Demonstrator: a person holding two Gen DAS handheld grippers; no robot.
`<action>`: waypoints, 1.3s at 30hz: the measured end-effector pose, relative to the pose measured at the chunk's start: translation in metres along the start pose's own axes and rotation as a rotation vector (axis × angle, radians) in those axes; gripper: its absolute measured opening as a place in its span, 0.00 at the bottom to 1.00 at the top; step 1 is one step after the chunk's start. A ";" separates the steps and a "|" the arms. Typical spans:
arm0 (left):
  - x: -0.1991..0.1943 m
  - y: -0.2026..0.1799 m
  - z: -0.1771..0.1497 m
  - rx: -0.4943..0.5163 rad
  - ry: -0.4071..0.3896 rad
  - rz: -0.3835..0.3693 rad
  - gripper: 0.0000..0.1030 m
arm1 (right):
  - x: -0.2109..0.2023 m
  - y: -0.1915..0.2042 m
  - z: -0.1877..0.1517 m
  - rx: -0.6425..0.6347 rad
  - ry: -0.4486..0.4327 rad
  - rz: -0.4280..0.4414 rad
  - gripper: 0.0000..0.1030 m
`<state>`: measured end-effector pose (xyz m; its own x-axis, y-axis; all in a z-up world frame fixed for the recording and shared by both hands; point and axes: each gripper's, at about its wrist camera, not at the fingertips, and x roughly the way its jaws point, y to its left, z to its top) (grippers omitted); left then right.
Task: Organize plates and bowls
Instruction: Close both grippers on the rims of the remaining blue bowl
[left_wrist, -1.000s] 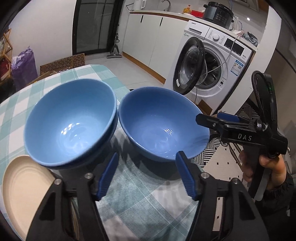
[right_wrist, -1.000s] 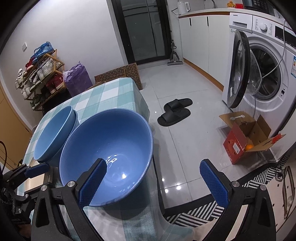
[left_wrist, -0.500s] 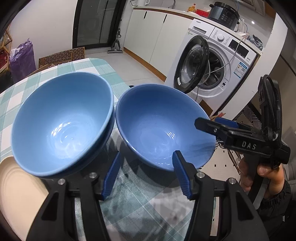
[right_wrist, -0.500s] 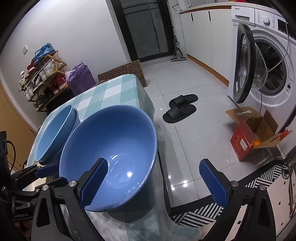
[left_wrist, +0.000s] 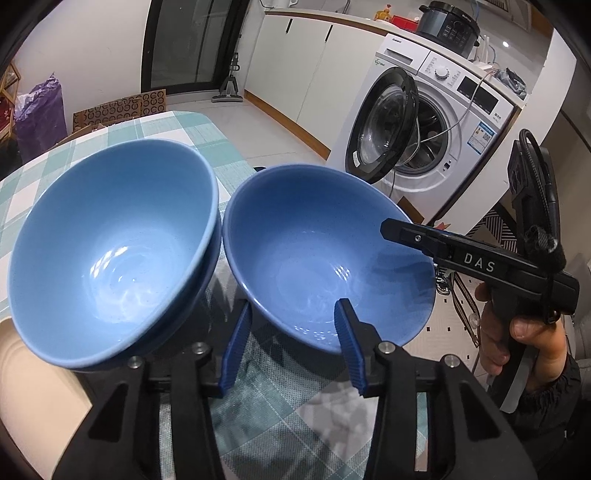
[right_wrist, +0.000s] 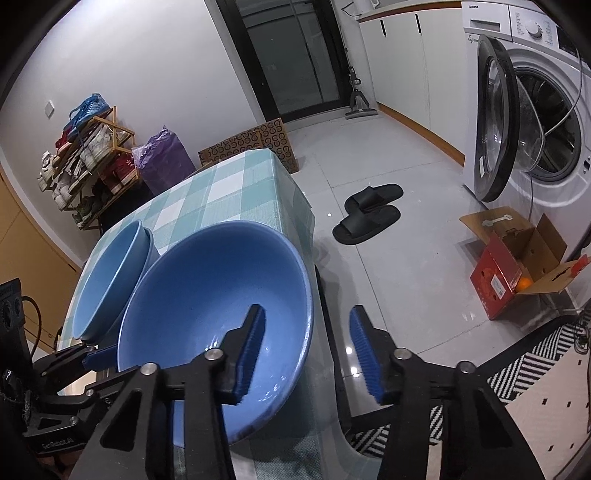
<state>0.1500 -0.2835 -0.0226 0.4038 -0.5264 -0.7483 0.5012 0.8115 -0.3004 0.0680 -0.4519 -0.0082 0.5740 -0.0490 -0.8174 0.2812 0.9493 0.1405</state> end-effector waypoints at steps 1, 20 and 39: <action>0.000 0.000 0.000 0.000 0.000 -0.001 0.42 | 0.000 0.000 0.000 0.003 -0.001 0.003 0.45; 0.000 0.001 0.001 0.007 -0.005 0.011 0.32 | -0.005 0.009 -0.002 -0.014 -0.024 0.003 0.19; -0.013 -0.002 0.001 0.030 -0.027 0.012 0.31 | -0.022 0.011 -0.001 -0.017 -0.047 -0.018 0.18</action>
<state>0.1447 -0.2790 -0.0114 0.4299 -0.5236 -0.7356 0.5186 0.8101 -0.2735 0.0575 -0.4404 0.0103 0.6048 -0.0807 -0.7922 0.2793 0.9532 0.1161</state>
